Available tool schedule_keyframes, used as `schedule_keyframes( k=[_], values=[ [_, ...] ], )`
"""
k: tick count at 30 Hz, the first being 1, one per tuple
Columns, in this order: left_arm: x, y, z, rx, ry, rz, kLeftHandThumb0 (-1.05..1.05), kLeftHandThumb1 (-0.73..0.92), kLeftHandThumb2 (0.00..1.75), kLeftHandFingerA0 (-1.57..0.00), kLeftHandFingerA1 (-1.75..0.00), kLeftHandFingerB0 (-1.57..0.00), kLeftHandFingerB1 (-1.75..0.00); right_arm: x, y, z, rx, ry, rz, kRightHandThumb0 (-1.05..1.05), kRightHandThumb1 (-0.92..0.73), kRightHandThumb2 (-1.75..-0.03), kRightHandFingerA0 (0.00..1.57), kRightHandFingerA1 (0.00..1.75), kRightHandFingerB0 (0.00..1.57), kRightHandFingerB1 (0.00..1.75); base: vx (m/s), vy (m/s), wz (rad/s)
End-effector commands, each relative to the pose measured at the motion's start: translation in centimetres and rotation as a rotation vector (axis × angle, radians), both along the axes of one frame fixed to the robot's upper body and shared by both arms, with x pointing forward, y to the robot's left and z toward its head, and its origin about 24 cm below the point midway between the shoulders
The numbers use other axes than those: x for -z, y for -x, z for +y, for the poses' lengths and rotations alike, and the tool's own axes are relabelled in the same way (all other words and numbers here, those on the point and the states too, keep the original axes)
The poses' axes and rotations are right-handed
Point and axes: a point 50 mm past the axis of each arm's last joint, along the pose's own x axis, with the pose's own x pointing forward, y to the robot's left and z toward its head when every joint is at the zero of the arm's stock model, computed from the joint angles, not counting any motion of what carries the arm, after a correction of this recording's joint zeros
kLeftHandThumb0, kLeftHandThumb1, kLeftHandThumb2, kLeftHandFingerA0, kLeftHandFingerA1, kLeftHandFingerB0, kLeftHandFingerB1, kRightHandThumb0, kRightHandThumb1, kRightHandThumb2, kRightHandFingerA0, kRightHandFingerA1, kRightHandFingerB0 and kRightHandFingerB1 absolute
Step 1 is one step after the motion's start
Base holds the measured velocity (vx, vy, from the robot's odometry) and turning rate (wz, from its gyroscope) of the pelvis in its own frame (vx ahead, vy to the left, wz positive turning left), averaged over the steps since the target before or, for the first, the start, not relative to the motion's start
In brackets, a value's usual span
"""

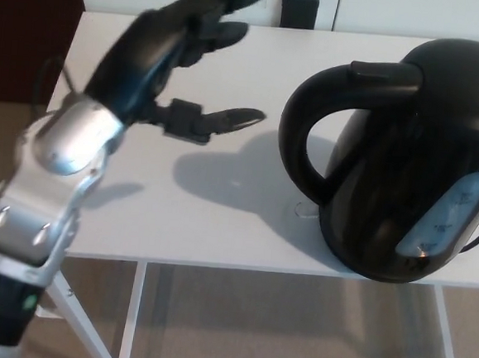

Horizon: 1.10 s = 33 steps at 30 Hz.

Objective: The robot walk towards a table in front and uses its left hand to pick up the pot from the base and places it on the table

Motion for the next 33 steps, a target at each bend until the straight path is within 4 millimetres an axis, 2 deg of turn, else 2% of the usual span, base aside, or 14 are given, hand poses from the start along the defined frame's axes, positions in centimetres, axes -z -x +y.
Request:
schedule_keyframes(
  k=[1,17,22,23,24,26,27,28,29,30,31,33],
  values=[
    [0.0,-0.7,-0.8,-0.072,-0.075,0.053,-0.39,0.39,0.60,-0.17,-0.35,-0.12,-0.32,-0.2,-0.3,-0.4,0.008,0.022,0.006,-0.63,-0.43,-0.80,0.71,0.56,0.51,0.50,0.00,0.000,0.00],
    [-0.9,-0.6,-4.6,-0.037,-0.109,0.035,-0.46,0.38,0.61,-0.20,-0.37,-0.12,-0.32,-0.5,-1.1,-0.3,0.010,0.026,-0.010,-0.60,-0.42,-0.78,0.68,0.55,0.51,0.50,0.00,0.000,0.00],
    [-0.4,-0.1,-5.3,-0.031,-0.135,0.047,-0.45,0.38,0.62,-0.20,-0.38,-0.10,-0.32,-0.6,-1.2,-0.4,-0.006,0.022,-0.006,-0.63,-0.43,-0.80,0.67,0.55,0.52,0.50,0.00,0.000,0.00],
    [-0.1,0.0,-5.4,-0.021,-0.128,0.057,-0.44,0.38,0.60,-0.20,-0.37,-0.12,-0.32,-0.6,-1.1,-0.4,-0.012,0.021,-0.011,-0.58,-0.52,-0.57,0.71,0.42,0.57,0.38,0.00,0.000,0.00],
    [0.0,0.0,-5.5,-0.018,-0.123,0.064,-0.44,0.38,0.60,-0.20,-0.38,-0.12,-0.32,-0.7,-1.2,-0.4,-0.016,0.021,-0.014,-0.63,-0.42,-0.80,0.65,0.55,0.53,0.51,0.00,0.000,0.00],
    [0.3,-0.1,-5.6,-0.020,-0.118,0.076,-0.43,0.38,0.60,-0.20,-0.38,-0.12,-0.32,-0.7,-1.3,-0.4,-0.020,0.019,-0.013,-0.63,-0.42,-0.80,0.65,0.55,0.52,0.50,0.00,0.000,0.00],
    [0.4,-0.1,-5.6,-0.022,-0.120,0.078,-0.44,0.38,0.60,-0.21,-0.39,-0.12,-0.32,-0.7,-1.3,-0.4,-0.020,0.018,-0.013,-0.58,-0.52,-0.57,0.75,0.42,0.59,0.38,0.00,0.000,0.00],
    [0.5,-0.1,-5.7,-0.024,-0.123,0.080,-0.44,0.38,0.60,-0.21,-0.39,-0.12,-0.32,-0.7,-1.3,-0.4,-0.020,0.018,-0.013,-0.58,-0.52,-0.57,0.75,0.42,0.59,0.38,0.00,0.000,0.00],
    [0.9,-0.2,-5.9,-0.027,-0.128,0.100,-0.44,0.38,0.61,-0.19,-0.39,-0.09,-0.32,-0.7,-1.3,-0.4,-0.026,0.023,-0.013,-0.63,-0.42,-0.80,0.67,0.55,0.53,0.51,0.00,0.000,0.00],
    [0.9,-0.3,-5.9,-0.033,-0.133,0.105,-0.45,0.38,0.62,-0.19,-0.39,-0.09,-0.32,-0.8,-1.5,-0.3,-0.025,0.020,-0.017,-0.62,-0.45,-0.62,0.73,0.46,0.57,0.41,0.00,0.000,0.00],
    [0.9,-0.4,-6.0,-0.042,-0.139,0.110,-0.46,0.38,0.62,-0.21,-0.39,-0.10,-0.32,-0.8,-1.6,-0.2,-0.025,0.021,-0.018,-0.58,-0.52,-0.57,0.75,0.43,0.59,0.38,0.00,0.000,0.00],
    [1.0,-0.6,-6.1,-0.061,-0.144,0.130,-0.46,0.37,0.62,-0.23,-0.39,-0.10,-0.33,-0.8,-1.6,-0.2,-0.024,0.023,-0.018,-0.60,-0.46,-0.60,0.74,0.46,0.56,0.41,0.00,0.000,0.00]
  ],
)
